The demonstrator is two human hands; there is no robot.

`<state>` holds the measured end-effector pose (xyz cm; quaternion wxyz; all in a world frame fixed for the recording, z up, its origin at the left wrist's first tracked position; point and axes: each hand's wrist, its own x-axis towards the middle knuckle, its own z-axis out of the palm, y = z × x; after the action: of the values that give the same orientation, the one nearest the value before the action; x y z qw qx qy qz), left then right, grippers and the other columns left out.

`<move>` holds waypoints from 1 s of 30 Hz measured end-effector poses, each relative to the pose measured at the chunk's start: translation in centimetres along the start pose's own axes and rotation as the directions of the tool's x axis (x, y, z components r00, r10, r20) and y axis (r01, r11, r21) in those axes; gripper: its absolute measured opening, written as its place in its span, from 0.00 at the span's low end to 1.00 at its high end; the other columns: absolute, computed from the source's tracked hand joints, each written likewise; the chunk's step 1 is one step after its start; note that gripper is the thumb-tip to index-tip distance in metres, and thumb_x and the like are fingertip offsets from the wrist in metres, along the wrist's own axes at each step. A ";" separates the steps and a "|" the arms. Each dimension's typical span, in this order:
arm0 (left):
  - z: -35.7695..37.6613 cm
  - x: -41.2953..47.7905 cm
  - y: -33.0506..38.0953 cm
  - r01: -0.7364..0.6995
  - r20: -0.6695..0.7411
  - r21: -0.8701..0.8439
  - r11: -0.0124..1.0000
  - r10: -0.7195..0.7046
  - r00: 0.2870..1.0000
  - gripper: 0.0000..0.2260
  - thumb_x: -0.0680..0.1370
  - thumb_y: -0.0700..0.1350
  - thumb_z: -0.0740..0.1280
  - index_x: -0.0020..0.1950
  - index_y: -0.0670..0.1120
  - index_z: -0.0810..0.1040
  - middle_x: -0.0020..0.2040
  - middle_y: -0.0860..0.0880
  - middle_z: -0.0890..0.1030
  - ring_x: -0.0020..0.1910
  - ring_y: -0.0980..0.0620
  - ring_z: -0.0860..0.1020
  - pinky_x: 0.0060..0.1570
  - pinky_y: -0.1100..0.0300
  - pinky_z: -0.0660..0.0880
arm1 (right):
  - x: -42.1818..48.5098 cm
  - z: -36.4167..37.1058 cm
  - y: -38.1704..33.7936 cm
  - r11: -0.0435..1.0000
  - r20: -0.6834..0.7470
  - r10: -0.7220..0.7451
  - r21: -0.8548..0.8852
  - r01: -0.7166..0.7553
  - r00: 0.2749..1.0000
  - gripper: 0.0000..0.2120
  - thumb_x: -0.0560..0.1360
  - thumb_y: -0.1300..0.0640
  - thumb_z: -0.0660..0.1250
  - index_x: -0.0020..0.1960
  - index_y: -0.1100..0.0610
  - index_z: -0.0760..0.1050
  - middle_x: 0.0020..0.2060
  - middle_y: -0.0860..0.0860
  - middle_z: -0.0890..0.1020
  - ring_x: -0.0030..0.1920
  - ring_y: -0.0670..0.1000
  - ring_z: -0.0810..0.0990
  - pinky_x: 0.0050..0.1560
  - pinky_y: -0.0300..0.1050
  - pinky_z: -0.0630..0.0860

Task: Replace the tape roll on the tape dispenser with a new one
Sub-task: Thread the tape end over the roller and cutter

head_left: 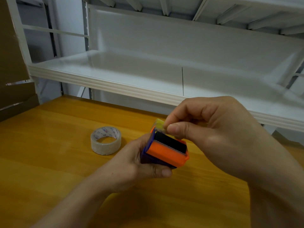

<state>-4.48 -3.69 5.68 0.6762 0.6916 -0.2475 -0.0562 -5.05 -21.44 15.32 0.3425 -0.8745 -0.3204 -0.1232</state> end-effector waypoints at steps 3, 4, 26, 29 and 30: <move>0.0 0.0 0.0 -0.013 -0.005 0.010 1.000 0.013 1.000 0.17 0.68 0.34 0.73 0.52 0.48 0.75 0.39 0.61 0.85 0.40 0.64 0.83 0.38 0.71 0.77 | -0.1 -0.2 -0.1 1.000 -0.001 -0.010 -0.012 0.010 1.000 0.03 0.72 0.51 0.70 0.41 0.45 0.82 0.38 0.41 0.85 0.41 0.43 0.84 0.41 0.45 0.82; -0.1 0.0 0.0 -0.020 -0.009 0.010 1.000 0.020 1.000 0.17 0.68 0.35 0.73 0.52 0.48 0.74 0.40 0.61 0.85 0.40 0.64 0.83 0.39 0.71 0.77 | -0.2 -0.3 -0.1 1.000 -0.002 -0.011 -0.013 0.011 1.000 0.03 0.72 0.51 0.70 0.41 0.45 0.82 0.38 0.41 0.85 0.42 0.43 0.84 0.42 0.45 0.82; -0.3 0.0 -0.1 -0.033 -0.028 -0.003 0.999 0.033 0.999 0.15 0.68 0.37 0.72 0.52 0.47 0.75 0.40 0.60 0.85 0.41 0.63 0.83 0.39 0.71 0.77 | -0.2 -0.6 -0.1 0.998 -0.042 -0.014 -0.067 0.012 0.999 0.05 0.69 0.47 0.68 0.42 0.43 0.82 0.38 0.42 0.85 0.44 0.41 0.83 0.43 0.41 0.80; -0.3 -0.1 -0.1 -0.035 -0.028 -0.019 0.999 0.034 0.999 0.16 0.67 0.37 0.73 0.53 0.48 0.75 0.40 0.61 0.85 0.41 0.64 0.83 0.40 0.71 0.77 | -0.2 -0.6 -0.2 0.997 -0.033 -0.009 -0.072 0.007 0.999 0.06 0.69 0.47 0.67 0.42 0.42 0.82 0.38 0.40 0.85 0.44 0.39 0.83 0.42 0.37 0.78; -0.3 -0.1 -0.1 -0.031 -0.029 -0.027 0.999 0.030 0.999 0.17 0.67 0.37 0.73 0.53 0.48 0.75 0.40 0.61 0.85 0.41 0.64 0.83 0.40 0.71 0.77 | -0.2 -0.6 -0.2 0.997 -0.031 -0.009 -0.077 0.007 0.999 0.06 0.69 0.47 0.67 0.42 0.42 0.82 0.38 0.39 0.85 0.44 0.39 0.83 0.41 0.37 0.77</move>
<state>-4.39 -3.40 5.57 0.6900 0.6791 -0.2476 -0.0395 -5.37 -21.82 15.77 0.3133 -0.8837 -0.3135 -0.1504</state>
